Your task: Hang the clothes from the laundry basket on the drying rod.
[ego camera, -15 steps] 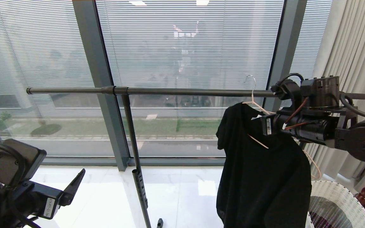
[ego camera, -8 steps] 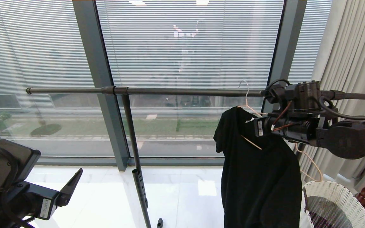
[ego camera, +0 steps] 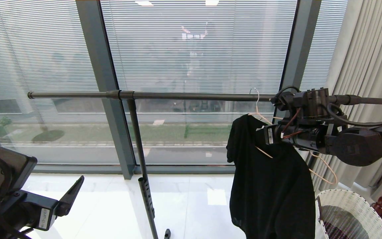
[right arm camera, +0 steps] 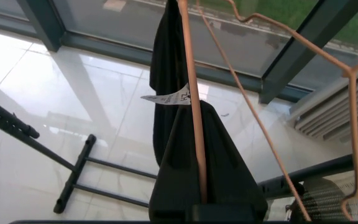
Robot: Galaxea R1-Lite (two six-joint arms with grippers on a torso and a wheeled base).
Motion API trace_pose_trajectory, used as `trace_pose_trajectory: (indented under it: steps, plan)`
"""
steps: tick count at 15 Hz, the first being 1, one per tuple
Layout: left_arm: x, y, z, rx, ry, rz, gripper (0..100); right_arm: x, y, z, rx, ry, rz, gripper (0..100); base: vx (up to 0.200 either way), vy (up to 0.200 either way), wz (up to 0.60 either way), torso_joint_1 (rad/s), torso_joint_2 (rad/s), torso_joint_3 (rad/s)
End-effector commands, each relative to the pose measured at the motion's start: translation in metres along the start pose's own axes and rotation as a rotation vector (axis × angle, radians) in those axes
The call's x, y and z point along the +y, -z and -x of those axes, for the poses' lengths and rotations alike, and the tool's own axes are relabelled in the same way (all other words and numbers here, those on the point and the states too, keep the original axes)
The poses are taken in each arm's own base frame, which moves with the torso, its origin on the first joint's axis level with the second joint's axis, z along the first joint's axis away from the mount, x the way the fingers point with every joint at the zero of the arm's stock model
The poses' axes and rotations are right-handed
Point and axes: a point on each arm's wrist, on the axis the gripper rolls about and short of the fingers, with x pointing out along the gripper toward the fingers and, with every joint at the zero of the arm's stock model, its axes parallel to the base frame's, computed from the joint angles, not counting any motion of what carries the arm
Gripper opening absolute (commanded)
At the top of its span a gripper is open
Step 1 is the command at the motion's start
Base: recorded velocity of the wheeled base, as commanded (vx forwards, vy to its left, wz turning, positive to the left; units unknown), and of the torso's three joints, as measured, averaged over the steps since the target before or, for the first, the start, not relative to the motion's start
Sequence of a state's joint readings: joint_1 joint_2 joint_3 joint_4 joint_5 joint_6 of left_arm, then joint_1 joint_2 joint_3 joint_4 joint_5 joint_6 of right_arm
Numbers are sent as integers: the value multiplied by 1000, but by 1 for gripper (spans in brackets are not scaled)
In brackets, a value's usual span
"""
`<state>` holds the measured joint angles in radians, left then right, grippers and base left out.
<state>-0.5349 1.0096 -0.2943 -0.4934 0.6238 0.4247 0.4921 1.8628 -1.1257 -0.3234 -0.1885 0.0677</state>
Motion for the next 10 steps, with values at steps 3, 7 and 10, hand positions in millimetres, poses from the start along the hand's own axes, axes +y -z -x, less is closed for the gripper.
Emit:
trace_pose_trajectory:
  steps: [3, 7, 10]
  plan:
    - [1, 0, 1, -3, -1, 2, 100, -1, 0, -1, 2, 3, -2, 0, 0, 0, 0, 0, 0, 0]
    - [0, 1, 1, -1, -2, 1, 100, 0, 0, -1, 1, 1, -26, 100, 0, 0, 0, 0, 0, 0]
    - [-1, 3, 1, 3, 3, -2, 100, 0, -9, 9, -32, -5, -76, 100, 0, 0, 0, 0, 0, 0]
